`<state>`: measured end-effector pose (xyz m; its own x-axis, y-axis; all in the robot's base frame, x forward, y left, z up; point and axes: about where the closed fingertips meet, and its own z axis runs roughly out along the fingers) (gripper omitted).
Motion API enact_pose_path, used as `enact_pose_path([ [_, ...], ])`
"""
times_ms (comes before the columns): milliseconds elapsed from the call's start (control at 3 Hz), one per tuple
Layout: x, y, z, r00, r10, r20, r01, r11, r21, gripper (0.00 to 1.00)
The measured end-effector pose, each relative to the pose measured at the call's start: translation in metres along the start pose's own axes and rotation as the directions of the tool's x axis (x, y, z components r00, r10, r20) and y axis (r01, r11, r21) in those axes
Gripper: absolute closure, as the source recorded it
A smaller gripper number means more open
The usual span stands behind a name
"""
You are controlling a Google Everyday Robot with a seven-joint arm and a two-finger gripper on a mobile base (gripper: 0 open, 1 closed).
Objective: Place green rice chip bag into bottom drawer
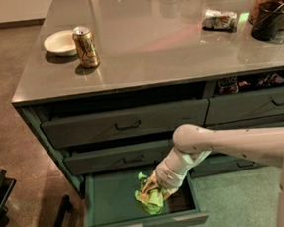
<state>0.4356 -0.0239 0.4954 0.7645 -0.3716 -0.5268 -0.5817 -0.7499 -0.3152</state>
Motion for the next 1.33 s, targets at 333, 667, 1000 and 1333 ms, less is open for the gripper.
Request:
enact_pose_path([
  [333, 0.052, 0.000, 0.026, 0.994, -0.082, -0.066, 0.085, 0.9953, 0.045, 1.00],
  [667, 0.102, -0.005, 0.047, 0.975, -0.162, -0.149, 0.181, 0.9755, 0.125, 1.00],
  [1000, 0.101, -0.005, 0.047, 0.976, -0.160, -0.146, 0.179, 0.9763, 0.122, 1.00],
  [1333, 0.120, -0.001, 0.066, 0.960, -0.202, -0.193, 0.225, 0.9680, 0.111, 1.00],
])
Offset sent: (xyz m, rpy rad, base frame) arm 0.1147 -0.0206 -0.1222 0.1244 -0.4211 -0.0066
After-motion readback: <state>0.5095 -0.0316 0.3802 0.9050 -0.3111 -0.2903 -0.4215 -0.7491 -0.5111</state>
